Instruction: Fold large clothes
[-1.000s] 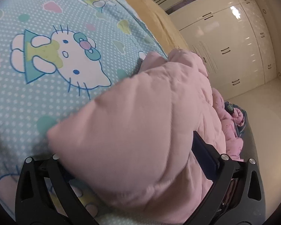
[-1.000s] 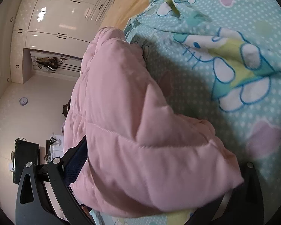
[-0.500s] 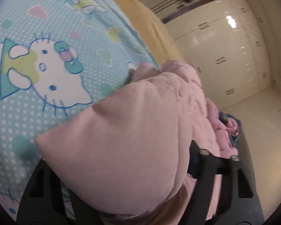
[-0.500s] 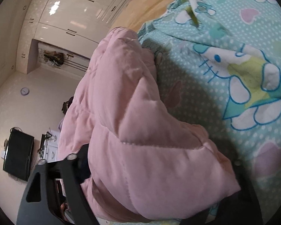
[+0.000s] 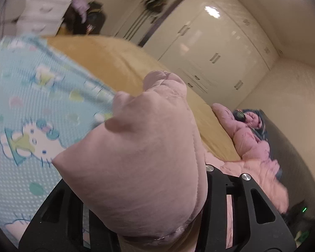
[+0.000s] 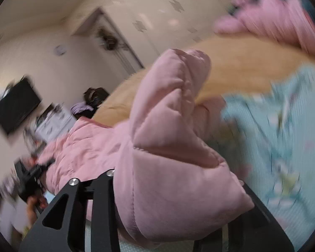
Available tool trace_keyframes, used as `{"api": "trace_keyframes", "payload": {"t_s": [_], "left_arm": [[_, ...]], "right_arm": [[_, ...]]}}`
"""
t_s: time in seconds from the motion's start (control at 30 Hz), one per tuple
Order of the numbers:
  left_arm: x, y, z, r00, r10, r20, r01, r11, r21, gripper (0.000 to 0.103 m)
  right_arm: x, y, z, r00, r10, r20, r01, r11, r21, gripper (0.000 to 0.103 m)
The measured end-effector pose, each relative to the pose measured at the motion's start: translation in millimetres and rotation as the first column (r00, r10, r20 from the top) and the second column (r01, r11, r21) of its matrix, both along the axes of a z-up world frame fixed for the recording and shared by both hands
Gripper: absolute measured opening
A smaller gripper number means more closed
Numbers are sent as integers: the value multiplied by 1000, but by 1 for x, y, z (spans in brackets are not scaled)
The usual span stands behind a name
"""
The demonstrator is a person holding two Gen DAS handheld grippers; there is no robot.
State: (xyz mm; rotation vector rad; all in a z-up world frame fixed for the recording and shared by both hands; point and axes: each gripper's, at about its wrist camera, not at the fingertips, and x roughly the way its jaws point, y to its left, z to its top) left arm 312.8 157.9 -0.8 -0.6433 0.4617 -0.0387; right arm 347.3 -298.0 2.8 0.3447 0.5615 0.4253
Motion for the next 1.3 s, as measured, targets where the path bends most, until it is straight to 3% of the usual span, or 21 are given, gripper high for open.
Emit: {"api": "trace_keyframes", "payload": {"t_s": [0.17,0.47,1.03,1.3], "left_arm": [[-24,-21,29,996,-50,68,44,995,88,33],[-58,-30,47,993,-70,99,56,989,139,33],[-119,-19,25,996,-58,70,50,992,114,33],[-128,-8,5,1000,-17,19,15,996,87,33]], "right_arm": [[-21,30,29,993,77,93,-62,987,-151,29],[-58,34,33,978,145,150,-114,974,-197,29],[-120,8,15,987,132,87,-119,982,-144,29],[-124,-14,-5,998,51,-27,-52,998,-31,29]]}}
